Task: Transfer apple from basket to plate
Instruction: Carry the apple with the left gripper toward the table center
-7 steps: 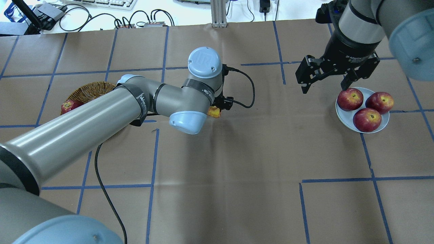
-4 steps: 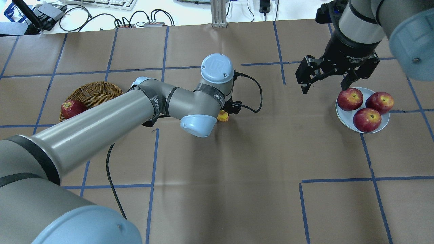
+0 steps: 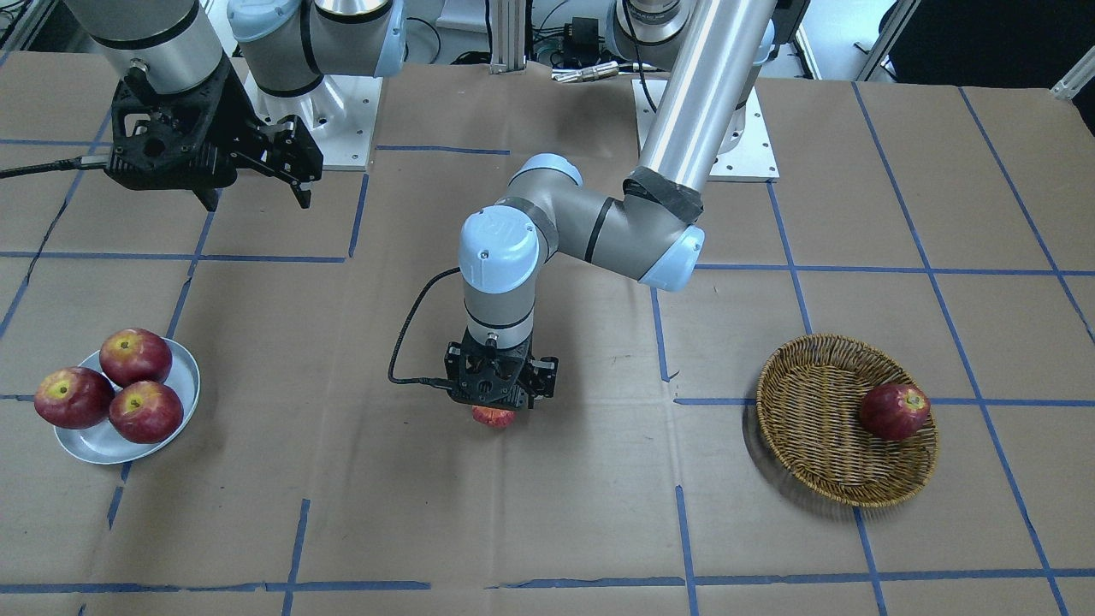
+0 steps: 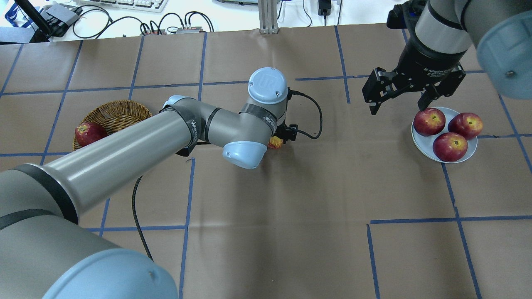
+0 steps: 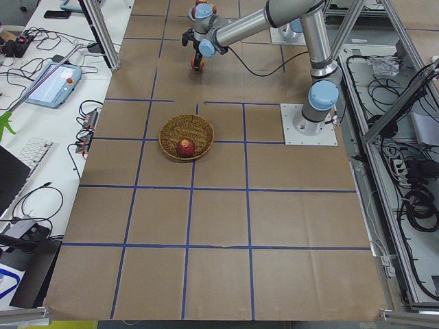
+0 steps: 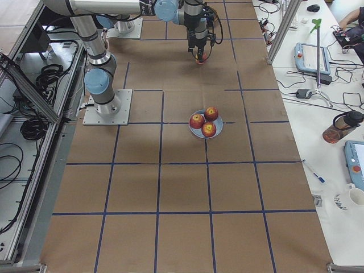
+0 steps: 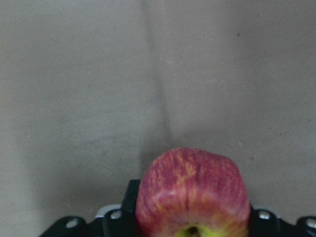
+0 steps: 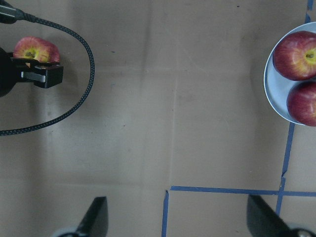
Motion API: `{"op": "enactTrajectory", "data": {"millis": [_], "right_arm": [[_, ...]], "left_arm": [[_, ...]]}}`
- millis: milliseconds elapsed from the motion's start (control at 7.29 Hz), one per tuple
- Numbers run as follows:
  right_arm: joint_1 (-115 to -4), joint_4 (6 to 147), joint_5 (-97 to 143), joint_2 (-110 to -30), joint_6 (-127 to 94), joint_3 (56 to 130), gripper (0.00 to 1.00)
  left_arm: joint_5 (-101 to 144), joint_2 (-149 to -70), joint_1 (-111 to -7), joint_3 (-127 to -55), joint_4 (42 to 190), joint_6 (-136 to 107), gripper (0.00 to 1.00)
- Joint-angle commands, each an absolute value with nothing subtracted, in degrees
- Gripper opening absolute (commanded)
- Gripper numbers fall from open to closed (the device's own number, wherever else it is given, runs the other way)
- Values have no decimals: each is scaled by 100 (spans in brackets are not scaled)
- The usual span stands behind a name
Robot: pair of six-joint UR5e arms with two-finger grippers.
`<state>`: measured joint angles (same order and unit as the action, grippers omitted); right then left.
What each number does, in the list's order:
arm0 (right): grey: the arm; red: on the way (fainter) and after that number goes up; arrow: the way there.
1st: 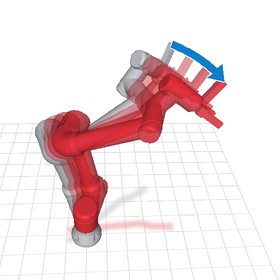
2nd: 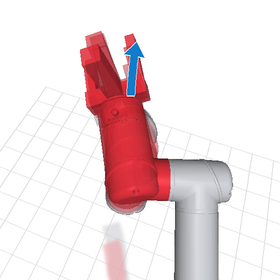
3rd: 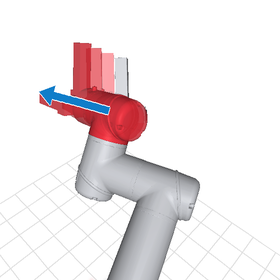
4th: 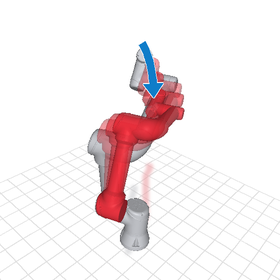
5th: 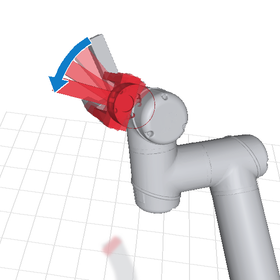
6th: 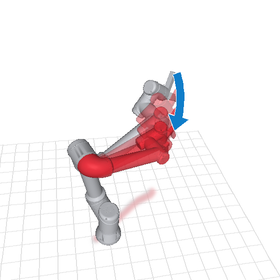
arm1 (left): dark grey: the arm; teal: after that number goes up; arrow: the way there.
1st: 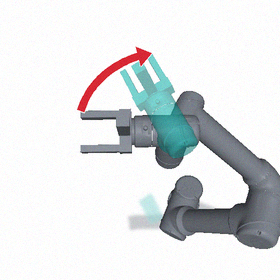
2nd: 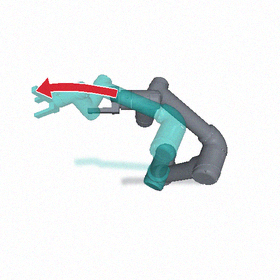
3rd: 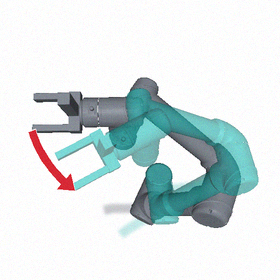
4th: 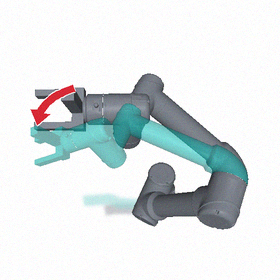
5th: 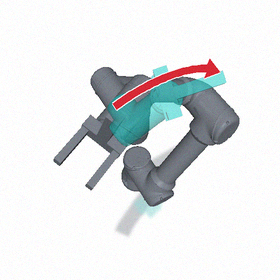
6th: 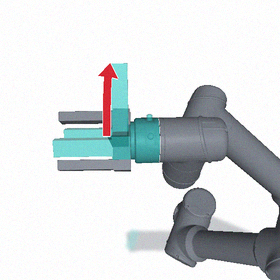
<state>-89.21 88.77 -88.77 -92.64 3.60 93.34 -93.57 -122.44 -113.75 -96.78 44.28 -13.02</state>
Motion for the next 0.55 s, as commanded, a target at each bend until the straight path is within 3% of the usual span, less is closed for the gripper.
{"op": "enactTrajectory", "data": {"millis": [0, 411], "right_arm": [[-8921, 8877, -8877, -9264, 360, 9334, 100], [-8921, 8877, -8877, -9264, 360, 9334, 100]], "left_arm": [[-9343, -12104, -11382, -9651, 4430, -1301, 98], [-9369, -11377, -11259, -9458, 5434, -1214, 98]]}}
